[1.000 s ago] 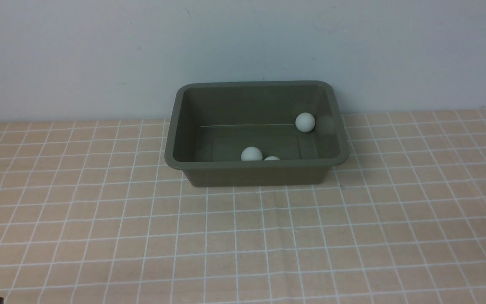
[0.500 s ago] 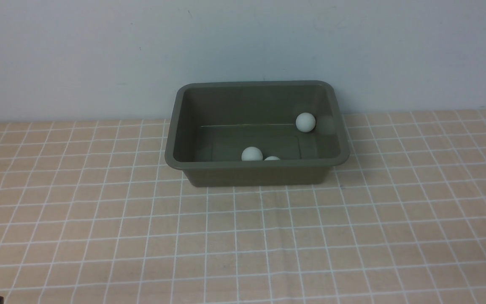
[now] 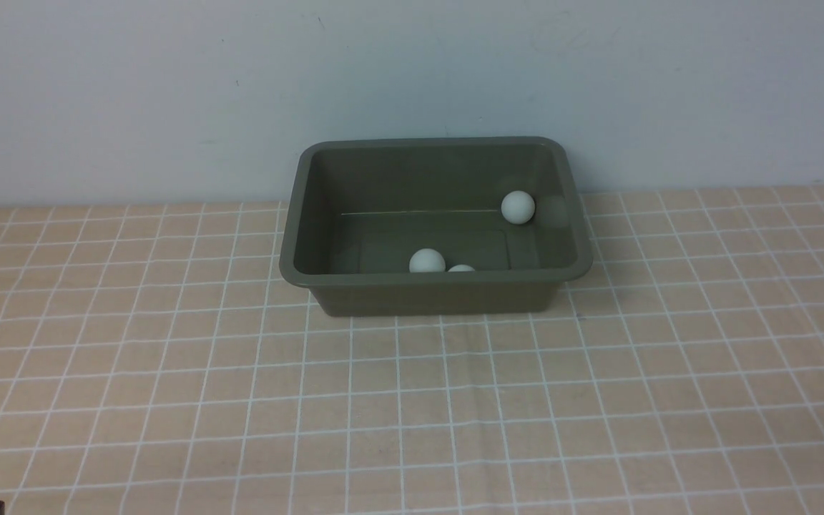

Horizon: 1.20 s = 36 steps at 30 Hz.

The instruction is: Put the table tennis balls into the box on the light coffee tablecloth.

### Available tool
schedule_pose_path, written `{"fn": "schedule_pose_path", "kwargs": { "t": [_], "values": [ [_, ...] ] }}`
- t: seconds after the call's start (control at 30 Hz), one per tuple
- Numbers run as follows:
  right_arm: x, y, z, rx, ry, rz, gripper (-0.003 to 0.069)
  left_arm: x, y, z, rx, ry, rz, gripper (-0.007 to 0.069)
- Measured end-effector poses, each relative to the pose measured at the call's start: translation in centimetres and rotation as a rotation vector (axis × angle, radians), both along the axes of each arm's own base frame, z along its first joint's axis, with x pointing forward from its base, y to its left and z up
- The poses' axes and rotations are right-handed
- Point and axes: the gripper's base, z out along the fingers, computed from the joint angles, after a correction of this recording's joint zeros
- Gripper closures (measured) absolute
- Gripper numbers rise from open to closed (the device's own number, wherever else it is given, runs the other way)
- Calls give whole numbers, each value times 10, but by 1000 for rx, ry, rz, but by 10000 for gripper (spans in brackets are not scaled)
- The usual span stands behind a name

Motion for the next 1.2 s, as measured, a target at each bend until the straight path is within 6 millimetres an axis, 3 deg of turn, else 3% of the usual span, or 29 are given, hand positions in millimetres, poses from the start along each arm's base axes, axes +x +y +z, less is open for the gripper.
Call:
{"fn": "schedule_pose_path", "kwargs": {
  "t": [0.2, 0.3, 1.2],
  "values": [
    [7, 4, -42, -11, 149, 52, 676, 0, 0, 0, 0, 0, 0, 693],
    [8, 6, -51, -43, 177, 84, 676, 0, 0, 0, -1, 0, 0, 693],
    [9, 12, -51, -44, 153, 152, 676, 0, 0, 0, -1, -1, 0, 693]
  ]
}}
